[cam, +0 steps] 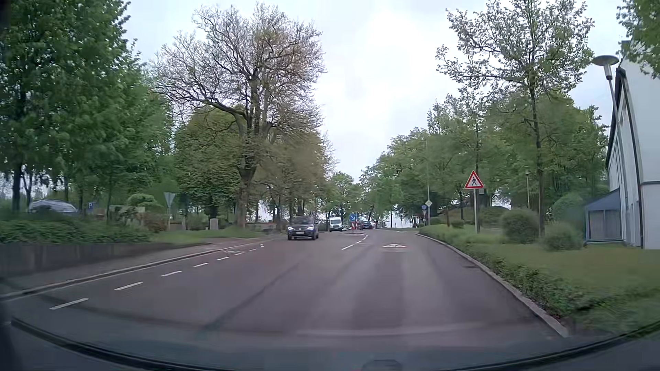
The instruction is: Follow the waypoints while adhering to traffic rules and regulations
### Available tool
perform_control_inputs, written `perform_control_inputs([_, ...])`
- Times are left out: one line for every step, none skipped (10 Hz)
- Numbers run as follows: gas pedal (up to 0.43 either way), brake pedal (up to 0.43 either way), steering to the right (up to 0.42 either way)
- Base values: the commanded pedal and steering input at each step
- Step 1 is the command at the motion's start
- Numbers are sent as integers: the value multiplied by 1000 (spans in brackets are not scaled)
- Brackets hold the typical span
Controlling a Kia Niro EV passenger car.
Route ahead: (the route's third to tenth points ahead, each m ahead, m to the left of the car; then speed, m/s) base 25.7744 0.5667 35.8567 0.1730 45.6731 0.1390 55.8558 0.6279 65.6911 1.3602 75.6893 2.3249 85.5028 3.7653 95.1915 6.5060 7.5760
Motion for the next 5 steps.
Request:
perform_control_inputs([189, 0, 98])
perform_control_inputs([189, 0, 90])
perform_control_inputs([189, 0, 82])
perform_control_inputs([189, 0, 73])
perform_control_inputs([189, 0, 60])
